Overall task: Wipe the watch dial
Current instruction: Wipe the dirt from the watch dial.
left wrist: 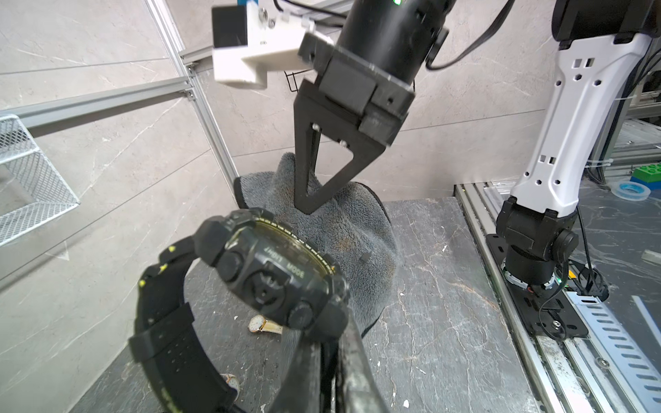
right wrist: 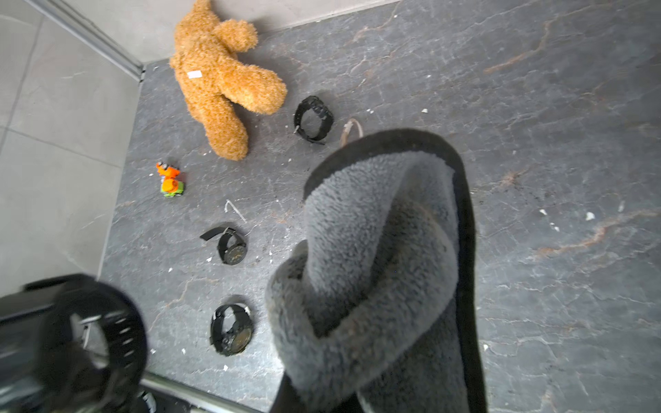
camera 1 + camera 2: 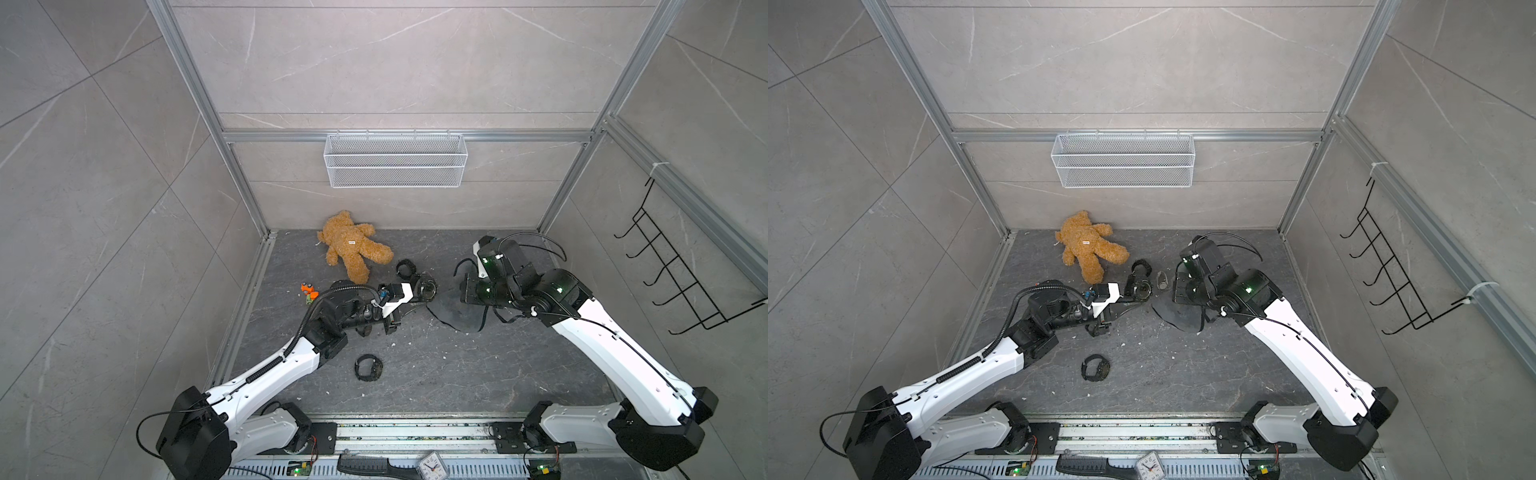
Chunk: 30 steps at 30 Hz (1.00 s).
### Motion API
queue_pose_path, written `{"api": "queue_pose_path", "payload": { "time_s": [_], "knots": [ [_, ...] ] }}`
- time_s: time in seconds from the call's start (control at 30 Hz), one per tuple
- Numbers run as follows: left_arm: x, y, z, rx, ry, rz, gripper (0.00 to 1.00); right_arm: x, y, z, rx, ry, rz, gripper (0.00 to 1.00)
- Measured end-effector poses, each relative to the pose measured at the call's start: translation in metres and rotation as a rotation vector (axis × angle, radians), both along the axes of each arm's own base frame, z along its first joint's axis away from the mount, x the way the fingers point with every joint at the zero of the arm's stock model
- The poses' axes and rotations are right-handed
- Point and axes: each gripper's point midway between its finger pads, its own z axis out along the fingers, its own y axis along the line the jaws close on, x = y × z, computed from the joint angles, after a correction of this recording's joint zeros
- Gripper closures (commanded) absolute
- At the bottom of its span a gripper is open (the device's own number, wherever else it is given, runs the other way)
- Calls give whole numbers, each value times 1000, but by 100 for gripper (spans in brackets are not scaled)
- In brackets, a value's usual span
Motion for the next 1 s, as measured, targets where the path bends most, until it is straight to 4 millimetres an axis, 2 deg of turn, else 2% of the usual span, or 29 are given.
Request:
{"api": "queue_pose_path", "payload": {
  "time_s": [0.13, 0.27, 0.4, 0.67, 1.0],
  "knots": [
    [3, -2, -6, 11, 13, 1, 100, -6, 13, 18, 57, -17, 60, 100],
    [6, -4, -11, 22, 25, 8, 100, -11, 36, 45, 119, -55, 146, 100],
    [9, -6, -18, 33, 38, 13, 100, -13, 56, 54, 147, -61, 211, 100],
    [19, -10, -31, 66, 71, 35, 100, -11, 84, 31, 153, -17, 276, 100],
    [27, -9, -62, 144, 156, 62, 100, 2, 86, -6, 126, -4, 238, 100]
  ]
}}
